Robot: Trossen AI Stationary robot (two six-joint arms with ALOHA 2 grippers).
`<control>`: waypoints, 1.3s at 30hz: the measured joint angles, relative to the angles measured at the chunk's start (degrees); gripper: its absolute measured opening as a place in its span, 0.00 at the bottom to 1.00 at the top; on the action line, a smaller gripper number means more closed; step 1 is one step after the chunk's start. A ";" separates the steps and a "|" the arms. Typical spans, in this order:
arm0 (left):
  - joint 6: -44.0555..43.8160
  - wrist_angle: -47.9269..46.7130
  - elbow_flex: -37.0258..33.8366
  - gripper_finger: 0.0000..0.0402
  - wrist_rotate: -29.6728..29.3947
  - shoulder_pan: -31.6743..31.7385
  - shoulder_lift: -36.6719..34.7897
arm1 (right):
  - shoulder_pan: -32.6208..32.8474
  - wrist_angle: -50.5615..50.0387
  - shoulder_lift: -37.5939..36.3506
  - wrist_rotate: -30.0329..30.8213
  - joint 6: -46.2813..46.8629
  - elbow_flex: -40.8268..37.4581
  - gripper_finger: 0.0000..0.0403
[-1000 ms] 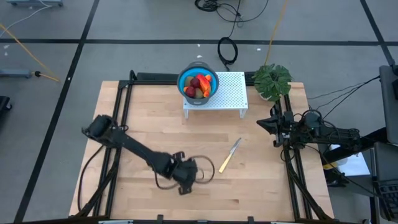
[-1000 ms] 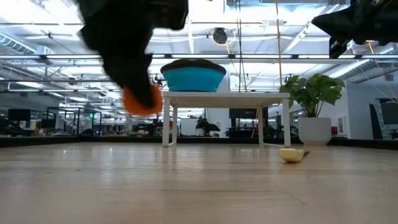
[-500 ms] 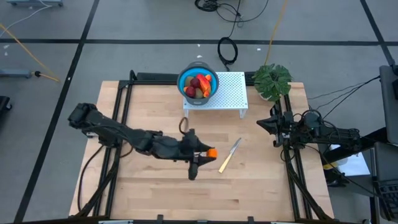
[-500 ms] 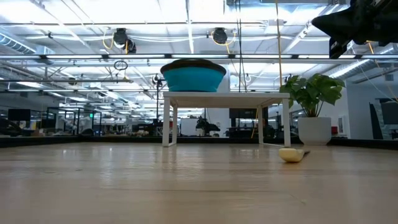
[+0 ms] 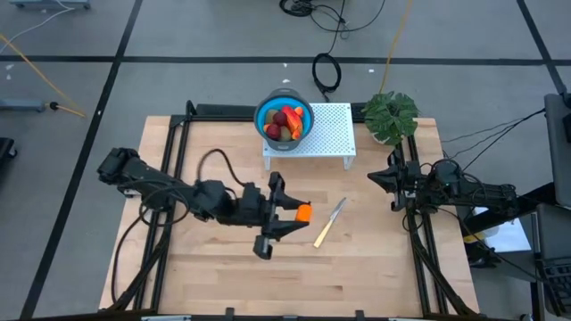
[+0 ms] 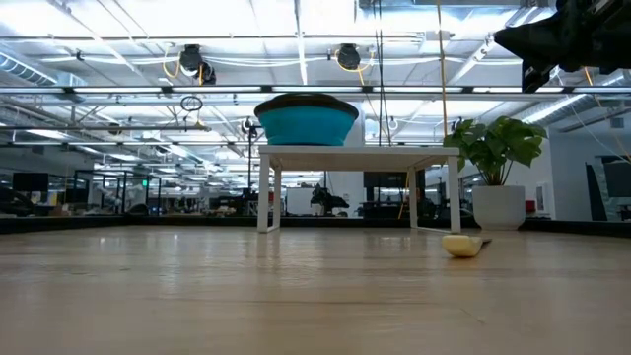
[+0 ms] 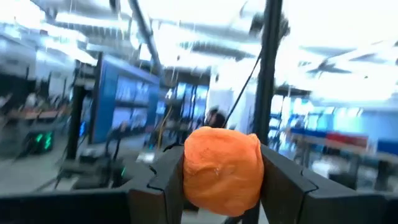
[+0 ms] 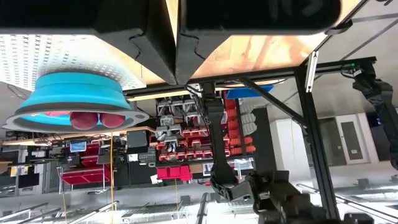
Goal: Pick & Place Fruit
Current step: Put the orange into the blue strainer bowl on the shelf
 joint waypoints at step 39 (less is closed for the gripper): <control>-30.10 -25.92 0.09 0.40 -24.51 5.38 0.00 | 0.00 -0.12 -0.01 0.09 -2.23 0.00 0.00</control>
